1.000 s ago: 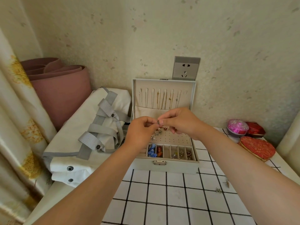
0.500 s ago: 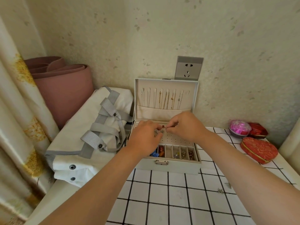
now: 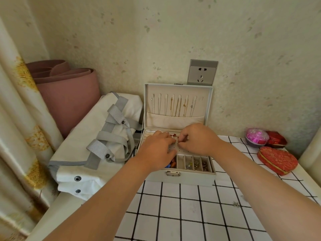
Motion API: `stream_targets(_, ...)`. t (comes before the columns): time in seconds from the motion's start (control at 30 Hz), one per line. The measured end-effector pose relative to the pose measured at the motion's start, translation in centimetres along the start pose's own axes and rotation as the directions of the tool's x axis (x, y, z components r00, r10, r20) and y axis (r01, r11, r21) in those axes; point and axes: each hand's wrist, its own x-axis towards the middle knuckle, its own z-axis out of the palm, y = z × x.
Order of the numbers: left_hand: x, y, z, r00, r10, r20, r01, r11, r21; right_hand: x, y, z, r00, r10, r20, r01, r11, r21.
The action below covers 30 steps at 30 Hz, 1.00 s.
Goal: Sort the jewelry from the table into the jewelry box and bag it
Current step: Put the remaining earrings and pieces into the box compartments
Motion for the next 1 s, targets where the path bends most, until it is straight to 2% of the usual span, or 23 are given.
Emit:
stream_targets(0.33,0.0,0.0,0.0,1.0,0.026,-0.006,-0.026,1.0,0.006,0.2,0.3,0.4,1.0,0.022,0.016,-0.022,1.0,-0.004)
stream_targets(0.57,0.2,1.0,-0.5,0.997,0.061,-0.056,-0.062,0.998,-0.012,-1.6,0.4,-1.1,0.998,0.05,-0.029,-0.045,0.988,0.146)
stream_targets(0.73,-0.3,4.1,-0.6,0.988,0.098,-0.116,-0.106,0.992,-0.067,-4.9,0.7,-3.6,0.993,0.095,-0.067,-0.081,0.979,0.185)
stream_targets(1.0,-2.0,11.9,0.4,0.97,0.182,-0.164,-0.208,0.965,-0.158,-14.3,4.4,-6.2,0.97,0.243,-0.015,-0.239,0.962,0.135)
